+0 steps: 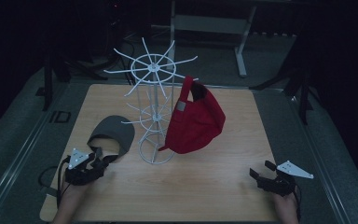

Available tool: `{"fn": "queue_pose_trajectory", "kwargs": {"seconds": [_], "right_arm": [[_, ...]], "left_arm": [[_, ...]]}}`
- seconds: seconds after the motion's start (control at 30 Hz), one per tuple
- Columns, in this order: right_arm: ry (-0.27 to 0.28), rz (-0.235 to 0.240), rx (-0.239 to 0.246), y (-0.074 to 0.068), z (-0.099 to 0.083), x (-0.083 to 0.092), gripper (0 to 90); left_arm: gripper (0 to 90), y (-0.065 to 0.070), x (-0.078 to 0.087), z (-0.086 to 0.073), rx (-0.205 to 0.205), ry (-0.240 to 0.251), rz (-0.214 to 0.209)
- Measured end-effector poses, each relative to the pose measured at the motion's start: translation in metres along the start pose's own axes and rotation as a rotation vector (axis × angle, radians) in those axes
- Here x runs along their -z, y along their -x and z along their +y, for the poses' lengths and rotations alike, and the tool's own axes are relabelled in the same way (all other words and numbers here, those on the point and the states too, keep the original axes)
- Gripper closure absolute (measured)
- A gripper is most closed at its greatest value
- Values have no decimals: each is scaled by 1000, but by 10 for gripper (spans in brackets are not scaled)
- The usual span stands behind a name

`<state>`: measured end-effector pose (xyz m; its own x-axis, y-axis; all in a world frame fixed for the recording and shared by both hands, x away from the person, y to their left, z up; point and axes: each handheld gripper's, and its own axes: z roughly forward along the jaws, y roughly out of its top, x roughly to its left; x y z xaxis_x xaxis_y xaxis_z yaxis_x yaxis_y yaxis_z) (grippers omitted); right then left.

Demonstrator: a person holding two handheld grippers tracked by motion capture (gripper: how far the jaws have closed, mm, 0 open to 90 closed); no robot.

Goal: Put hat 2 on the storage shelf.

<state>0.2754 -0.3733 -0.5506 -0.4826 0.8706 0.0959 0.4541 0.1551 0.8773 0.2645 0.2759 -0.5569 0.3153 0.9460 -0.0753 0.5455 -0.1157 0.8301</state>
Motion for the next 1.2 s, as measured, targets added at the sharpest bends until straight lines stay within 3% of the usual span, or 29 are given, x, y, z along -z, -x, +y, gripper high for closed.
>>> {"fn": "queue_pose_trajectory", "kwargs": {"seconds": [0.4,0.63,0.83,0.9,1.0,1.1,1.17,1.2], "right_arm": [[-11,0,9,-1,0,-1,163],[-8,2,6,0,0,0,163],[-9,6,4,0,0,0,163],[-9,7,3,0,0,0,163],[-9,8,1,0,0,0,163],[-8,9,-1,0,0,0,164],[-8,10,-2,0,0,0,163],[-8,11,-2,0,0,0,164]], "left_arm": [[355,0,-17,3,1,-97,75],[518,2,-19,2,-12,-133,114],[761,1,-16,0,-5,-123,132],[854,0,-14,-1,-23,-110,127],[878,0,-11,-2,-49,-86,129],[881,-3,-7,0,-51,-58,97],[881,-4,-3,1,-75,-46,82],[881,-5,0,2,-87,-15,58]]}}
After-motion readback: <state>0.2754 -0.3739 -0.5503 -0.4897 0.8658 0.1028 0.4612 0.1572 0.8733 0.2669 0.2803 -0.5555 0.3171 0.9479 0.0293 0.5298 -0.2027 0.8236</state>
